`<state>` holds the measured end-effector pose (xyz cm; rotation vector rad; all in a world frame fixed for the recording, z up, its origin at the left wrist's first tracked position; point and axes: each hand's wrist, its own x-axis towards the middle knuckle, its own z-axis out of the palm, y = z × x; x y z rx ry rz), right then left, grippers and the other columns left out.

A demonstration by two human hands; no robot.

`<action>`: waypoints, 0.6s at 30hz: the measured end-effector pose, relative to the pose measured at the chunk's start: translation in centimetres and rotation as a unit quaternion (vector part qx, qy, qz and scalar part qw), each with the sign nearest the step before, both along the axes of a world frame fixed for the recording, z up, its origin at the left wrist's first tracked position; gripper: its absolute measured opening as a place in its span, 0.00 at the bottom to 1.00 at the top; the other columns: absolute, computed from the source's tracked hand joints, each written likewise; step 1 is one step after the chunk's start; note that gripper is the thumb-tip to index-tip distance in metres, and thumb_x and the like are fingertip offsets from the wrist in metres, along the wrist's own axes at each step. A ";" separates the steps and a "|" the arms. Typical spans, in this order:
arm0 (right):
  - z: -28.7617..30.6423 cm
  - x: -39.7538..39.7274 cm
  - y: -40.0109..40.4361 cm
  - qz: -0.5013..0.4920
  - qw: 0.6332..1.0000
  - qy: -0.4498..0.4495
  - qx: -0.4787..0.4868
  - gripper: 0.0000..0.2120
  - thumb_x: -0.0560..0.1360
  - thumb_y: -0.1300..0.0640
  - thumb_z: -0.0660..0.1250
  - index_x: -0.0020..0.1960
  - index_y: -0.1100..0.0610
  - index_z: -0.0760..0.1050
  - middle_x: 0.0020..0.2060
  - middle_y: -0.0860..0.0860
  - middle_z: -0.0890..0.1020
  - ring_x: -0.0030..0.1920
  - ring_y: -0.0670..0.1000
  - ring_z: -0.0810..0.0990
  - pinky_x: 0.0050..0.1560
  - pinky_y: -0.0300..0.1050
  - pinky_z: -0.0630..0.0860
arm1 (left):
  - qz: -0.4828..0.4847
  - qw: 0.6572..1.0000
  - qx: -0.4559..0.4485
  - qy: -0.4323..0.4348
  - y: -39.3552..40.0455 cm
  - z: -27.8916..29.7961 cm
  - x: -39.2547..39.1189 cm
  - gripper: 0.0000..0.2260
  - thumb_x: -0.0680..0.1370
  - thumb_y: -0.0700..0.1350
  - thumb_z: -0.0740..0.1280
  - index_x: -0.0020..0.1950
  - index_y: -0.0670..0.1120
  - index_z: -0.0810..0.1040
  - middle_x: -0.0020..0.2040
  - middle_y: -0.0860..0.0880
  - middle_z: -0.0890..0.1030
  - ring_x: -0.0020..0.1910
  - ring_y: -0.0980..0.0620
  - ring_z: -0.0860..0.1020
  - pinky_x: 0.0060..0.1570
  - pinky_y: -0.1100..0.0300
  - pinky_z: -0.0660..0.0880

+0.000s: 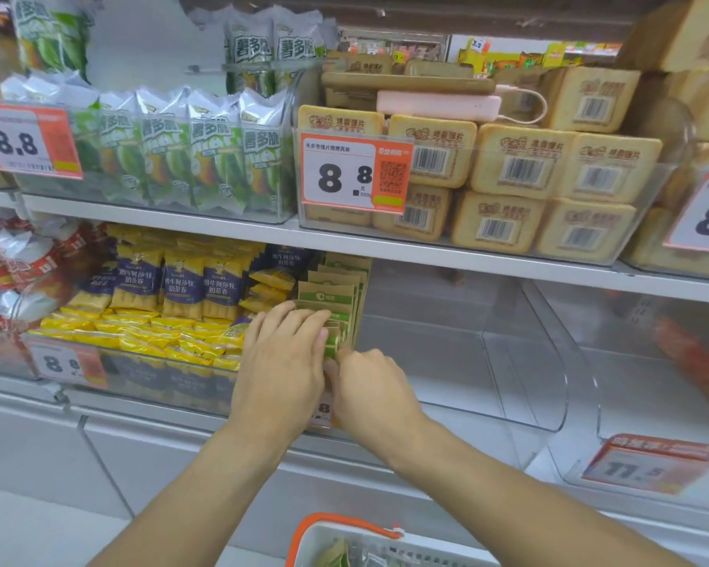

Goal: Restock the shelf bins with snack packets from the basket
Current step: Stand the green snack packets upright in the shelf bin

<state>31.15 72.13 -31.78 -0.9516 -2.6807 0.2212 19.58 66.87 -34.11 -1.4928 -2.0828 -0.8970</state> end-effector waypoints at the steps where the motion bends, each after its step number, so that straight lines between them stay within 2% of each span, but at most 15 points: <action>1: -0.4 -0.2 0.0 -0.011 1.000 0.009 0.012 0.08 0.82 0.58 0.57 0.54 0.58 0.74 0.43 0.56 0.81 0.46 0.63 0.80 0.40 0.47 0.67 | -0.001 1.000 -0.002 0.003 0.1 -0.2 -0.1 0.17 0.82 0.48 0.54 0.60 0.47 0.81 0.57 0.51 0.82 0.62 0.46 0.75 0.64 0.44 0.69; 4: -1.1 -0.6 0.1 -0.026 0.999 0.000 0.038 0.11 0.82 0.60 0.56 0.61 0.61 0.72 0.48 0.58 0.82 0.48 0.63 0.81 0.40 0.49 0.67 | -0.001 1.000 -0.006 0.001 0.1 -0.7 -0.5 0.17 0.82 0.48 0.54 0.59 0.49 0.81 0.57 0.52 0.82 0.59 0.46 0.77 0.62 0.41 0.71; 8: -1.5 -0.3 -0.3 -0.014 0.999 -0.028 0.018 0.24 0.78 0.63 0.60 0.72 0.67 0.62 0.52 0.60 0.81 0.51 0.63 0.80 0.41 0.49 0.67 | 0.009 1.000 -0.021 0.010 0.1 -0.3 -0.3 0.16 0.82 0.48 0.54 0.59 0.50 0.80 0.58 0.52 0.82 0.62 0.47 0.76 0.65 0.39 0.68; 11: -1.0 1.8 -0.5 0.014 0.998 0.007 0.053 0.17 0.78 0.57 0.60 0.66 0.61 0.68 0.50 0.57 0.81 0.51 0.61 0.80 0.43 0.49 0.65 | 0.010 0.999 -0.018 0.030 -0.2 0.0 -0.1 0.15 0.81 0.50 0.58 0.60 0.48 0.79 0.60 0.50 0.81 0.67 0.45 0.73 0.69 0.39 0.63; 13: -1.5 4.5 -0.7 0.036 0.992 0.069 0.095 0.15 0.77 0.57 0.61 0.63 0.57 0.72 0.51 0.53 0.81 0.51 0.57 0.78 0.50 0.51 0.68 | -0.003 0.999 0.029 0.043 -0.9 0.3 0.1 0.14 0.79 0.48 0.62 0.61 0.44 0.79 0.61 0.46 0.80 0.67 0.43 0.72 0.69 0.41 0.64; 14: -2.0 6.1 -1.0 0.043 0.987 0.108 0.107 0.15 0.75 0.58 0.62 0.62 0.56 0.73 0.50 0.51 0.80 0.50 0.55 0.78 0.53 0.52 0.69 | -0.020 0.997 0.067 0.044 -1.3 0.5 0.4 0.13 0.78 0.46 0.64 0.59 0.43 0.79 0.59 0.45 0.79 0.65 0.42 0.73 0.66 0.44 0.66; 16: -3.8 9.4 -1.4 0.044 0.979 0.168 0.107 0.12 0.74 0.60 0.63 0.57 0.53 0.75 0.48 0.48 0.79 0.48 0.53 0.77 0.53 0.52 0.68 | -0.059 0.988 0.129 0.052 -1.9 0.8 1.7 0.08 0.75 0.41 0.66 0.53 0.41 0.79 0.53 0.45 0.79 0.57 0.43 0.75 0.56 0.49 0.70; 18: -5.9 12.3 -1.5 0.038 0.986 0.158 0.044 0.10 0.75 0.59 0.62 0.56 0.52 0.74 0.49 0.47 0.78 0.47 0.52 0.77 0.51 0.50 0.70 | -0.119 0.983 0.138 0.034 -2.0 0.6 4.0 0.05 0.75 0.37 0.67 0.49 0.40 0.78 0.48 0.45 0.77 0.49 0.45 0.75 0.48 0.52 0.71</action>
